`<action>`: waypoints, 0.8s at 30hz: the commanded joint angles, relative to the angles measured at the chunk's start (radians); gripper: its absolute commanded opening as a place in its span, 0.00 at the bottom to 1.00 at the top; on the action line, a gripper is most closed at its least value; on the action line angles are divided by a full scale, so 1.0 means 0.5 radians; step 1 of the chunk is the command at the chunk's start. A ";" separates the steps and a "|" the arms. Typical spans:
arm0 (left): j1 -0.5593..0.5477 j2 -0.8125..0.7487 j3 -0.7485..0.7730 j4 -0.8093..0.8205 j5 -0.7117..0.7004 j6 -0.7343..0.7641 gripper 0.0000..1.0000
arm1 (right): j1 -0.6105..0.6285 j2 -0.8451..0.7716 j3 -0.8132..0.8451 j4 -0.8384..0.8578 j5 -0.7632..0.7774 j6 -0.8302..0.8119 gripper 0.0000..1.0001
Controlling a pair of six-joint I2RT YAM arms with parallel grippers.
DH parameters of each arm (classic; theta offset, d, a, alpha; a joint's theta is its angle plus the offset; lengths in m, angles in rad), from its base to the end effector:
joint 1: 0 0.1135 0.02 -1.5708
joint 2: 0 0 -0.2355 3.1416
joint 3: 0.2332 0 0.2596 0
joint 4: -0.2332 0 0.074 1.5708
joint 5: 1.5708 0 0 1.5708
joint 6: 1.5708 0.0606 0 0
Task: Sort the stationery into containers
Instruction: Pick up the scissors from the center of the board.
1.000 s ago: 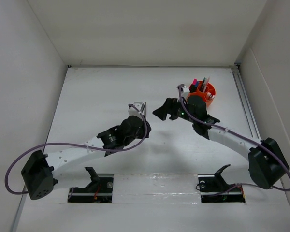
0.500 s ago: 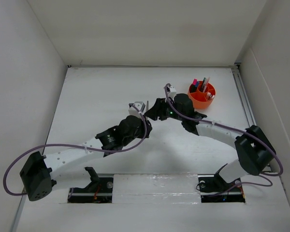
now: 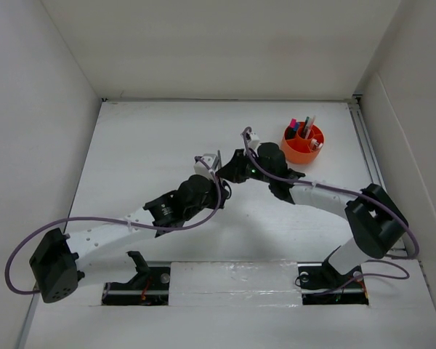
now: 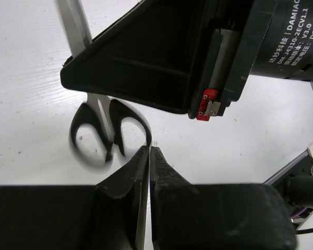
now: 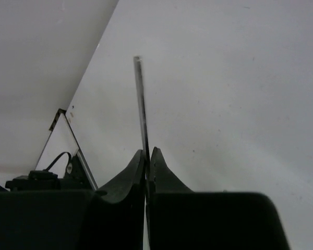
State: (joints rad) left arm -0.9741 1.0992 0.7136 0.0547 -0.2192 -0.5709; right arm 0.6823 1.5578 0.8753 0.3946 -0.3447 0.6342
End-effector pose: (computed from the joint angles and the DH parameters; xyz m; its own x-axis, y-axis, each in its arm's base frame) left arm 0.1770 -0.2371 0.2406 -0.5275 -0.1622 -0.8339 0.4835 0.7499 -0.4516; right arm 0.2792 0.2533 0.1990 -0.6782 0.1675 -0.7155 -0.5501 0.5299 0.6454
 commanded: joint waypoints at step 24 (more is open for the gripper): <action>-0.003 -0.321 0.395 -1.035 -0.384 -0.276 1.00 | -0.680 -0.532 -0.168 0.481 -0.221 -0.599 0.00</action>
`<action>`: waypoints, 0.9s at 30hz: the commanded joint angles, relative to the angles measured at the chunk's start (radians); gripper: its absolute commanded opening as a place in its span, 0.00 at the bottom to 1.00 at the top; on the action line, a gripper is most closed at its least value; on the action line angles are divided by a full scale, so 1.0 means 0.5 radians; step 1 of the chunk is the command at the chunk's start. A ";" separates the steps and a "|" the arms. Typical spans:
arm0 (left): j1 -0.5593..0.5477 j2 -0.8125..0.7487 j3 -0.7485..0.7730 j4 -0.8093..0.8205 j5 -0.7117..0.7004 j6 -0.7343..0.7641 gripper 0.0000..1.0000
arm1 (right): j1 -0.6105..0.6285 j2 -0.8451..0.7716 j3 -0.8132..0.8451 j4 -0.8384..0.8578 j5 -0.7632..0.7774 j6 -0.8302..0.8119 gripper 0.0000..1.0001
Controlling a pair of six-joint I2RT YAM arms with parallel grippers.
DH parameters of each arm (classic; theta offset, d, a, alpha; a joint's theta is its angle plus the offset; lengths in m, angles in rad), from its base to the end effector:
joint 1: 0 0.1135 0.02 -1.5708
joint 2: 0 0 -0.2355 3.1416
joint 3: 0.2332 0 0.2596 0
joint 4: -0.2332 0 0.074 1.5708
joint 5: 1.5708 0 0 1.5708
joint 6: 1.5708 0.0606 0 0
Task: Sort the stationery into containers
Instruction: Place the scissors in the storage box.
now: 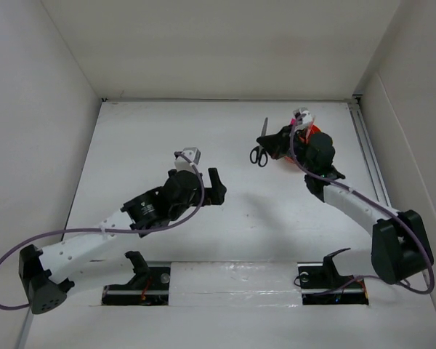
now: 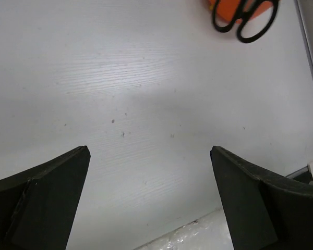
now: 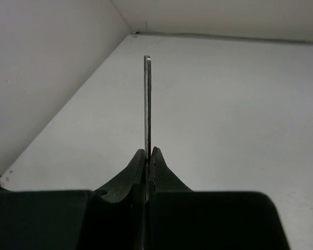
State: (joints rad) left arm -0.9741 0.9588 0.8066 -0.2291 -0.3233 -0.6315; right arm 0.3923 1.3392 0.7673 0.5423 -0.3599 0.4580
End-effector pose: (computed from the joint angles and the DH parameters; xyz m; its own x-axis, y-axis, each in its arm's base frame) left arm 0.1651 -0.2088 0.2783 -0.5340 -0.2101 -0.8190 0.3759 0.8086 -0.4525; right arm 0.3074 0.1503 0.2526 -0.3266 0.3127 -0.8919 -0.6006 0.6600 0.4513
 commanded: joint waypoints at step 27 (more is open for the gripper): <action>-0.003 -0.415 0.181 -0.468 0.229 0.180 1.00 | -1.027 0.749 0.778 0.155 -1.424 -0.566 0.00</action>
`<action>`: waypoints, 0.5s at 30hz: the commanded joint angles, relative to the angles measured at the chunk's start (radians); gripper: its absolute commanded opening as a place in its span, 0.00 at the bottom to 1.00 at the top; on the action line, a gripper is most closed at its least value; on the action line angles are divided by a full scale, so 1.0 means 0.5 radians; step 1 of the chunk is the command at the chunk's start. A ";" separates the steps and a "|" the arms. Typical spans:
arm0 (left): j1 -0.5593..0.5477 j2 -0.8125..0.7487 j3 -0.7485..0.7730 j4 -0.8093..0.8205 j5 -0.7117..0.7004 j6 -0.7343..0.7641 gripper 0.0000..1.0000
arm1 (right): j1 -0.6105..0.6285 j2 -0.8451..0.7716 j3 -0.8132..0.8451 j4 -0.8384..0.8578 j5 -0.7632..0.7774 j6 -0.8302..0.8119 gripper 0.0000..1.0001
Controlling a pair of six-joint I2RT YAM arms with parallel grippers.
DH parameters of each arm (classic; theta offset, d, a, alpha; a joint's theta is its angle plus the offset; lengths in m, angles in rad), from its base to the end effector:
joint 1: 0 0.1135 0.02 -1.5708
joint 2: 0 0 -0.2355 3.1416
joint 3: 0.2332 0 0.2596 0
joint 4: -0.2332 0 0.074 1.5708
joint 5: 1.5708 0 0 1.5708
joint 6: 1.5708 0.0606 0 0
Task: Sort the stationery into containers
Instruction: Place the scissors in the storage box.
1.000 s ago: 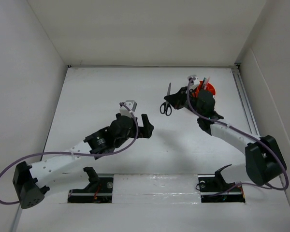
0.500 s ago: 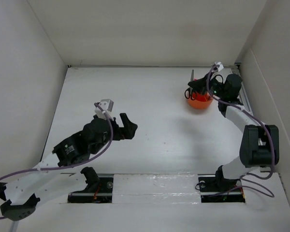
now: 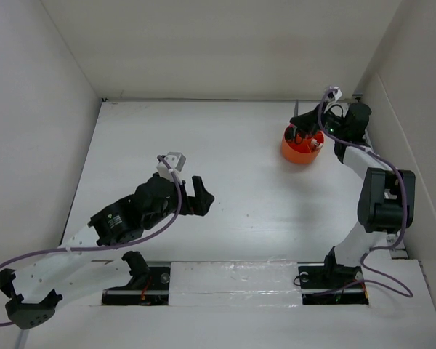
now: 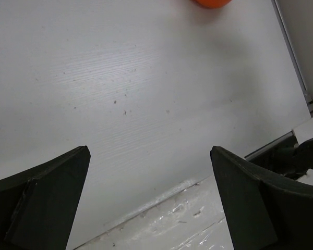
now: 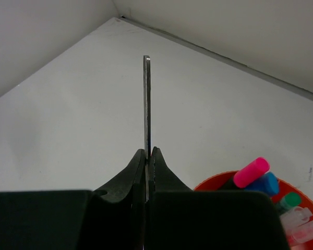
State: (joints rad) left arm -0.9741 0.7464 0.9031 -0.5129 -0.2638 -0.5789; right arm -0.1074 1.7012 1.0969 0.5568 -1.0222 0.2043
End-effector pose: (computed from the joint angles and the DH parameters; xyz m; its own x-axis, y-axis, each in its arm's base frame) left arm 0.1319 -0.1660 0.3259 -0.5258 -0.1659 -0.8343 0.4463 0.7811 -0.4366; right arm 0.4013 0.0087 0.2478 -0.2068 0.1287 -0.9699 -0.7654 0.5961 0.2423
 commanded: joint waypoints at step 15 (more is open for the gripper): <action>-0.003 0.084 -0.051 0.204 0.399 0.173 1.00 | -0.092 0.110 0.214 -0.086 -0.057 -0.319 0.00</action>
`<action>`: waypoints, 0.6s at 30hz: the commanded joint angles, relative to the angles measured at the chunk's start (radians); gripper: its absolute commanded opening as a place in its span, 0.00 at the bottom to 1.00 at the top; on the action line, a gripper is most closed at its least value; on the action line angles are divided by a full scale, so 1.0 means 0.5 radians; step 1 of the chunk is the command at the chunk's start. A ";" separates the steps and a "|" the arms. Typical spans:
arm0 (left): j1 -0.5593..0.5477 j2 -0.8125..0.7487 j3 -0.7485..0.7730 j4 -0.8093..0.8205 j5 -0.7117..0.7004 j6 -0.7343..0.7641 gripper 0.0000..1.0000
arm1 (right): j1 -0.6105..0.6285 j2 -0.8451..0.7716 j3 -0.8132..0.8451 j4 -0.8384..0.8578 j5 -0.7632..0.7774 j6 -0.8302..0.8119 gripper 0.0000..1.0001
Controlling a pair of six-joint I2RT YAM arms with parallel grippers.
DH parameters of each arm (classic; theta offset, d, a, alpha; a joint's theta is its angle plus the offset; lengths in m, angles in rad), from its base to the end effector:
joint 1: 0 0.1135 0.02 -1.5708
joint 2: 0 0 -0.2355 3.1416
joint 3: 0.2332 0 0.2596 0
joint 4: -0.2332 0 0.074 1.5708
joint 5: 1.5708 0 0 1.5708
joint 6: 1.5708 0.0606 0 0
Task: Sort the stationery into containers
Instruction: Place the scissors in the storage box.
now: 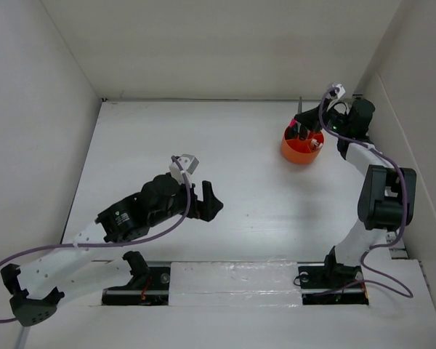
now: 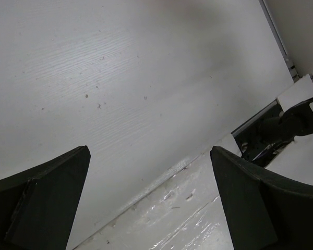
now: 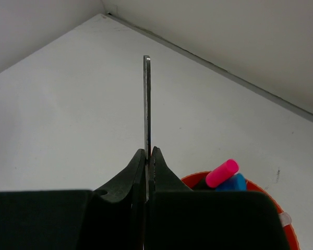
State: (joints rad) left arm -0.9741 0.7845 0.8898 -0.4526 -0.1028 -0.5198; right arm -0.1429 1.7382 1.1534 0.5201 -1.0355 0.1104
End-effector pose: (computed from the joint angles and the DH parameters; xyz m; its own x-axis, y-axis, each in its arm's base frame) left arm 0.1313 -0.1822 0.3204 -0.5478 -0.0729 -0.8335 0.5721 0.6942 -0.4367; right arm 0.4109 -0.0065 0.2495 -0.1492 0.0783 -0.9857 -0.7651 0.6223 0.1652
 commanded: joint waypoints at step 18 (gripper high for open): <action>-0.003 -0.148 -0.025 0.120 0.172 0.095 1.00 | -0.021 0.159 0.102 -0.126 0.055 -0.212 0.00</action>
State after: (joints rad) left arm -0.9741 0.7437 0.8890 -0.4442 -0.0460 -0.4946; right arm -0.1448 1.8145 1.1767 0.4385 -1.0107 0.0395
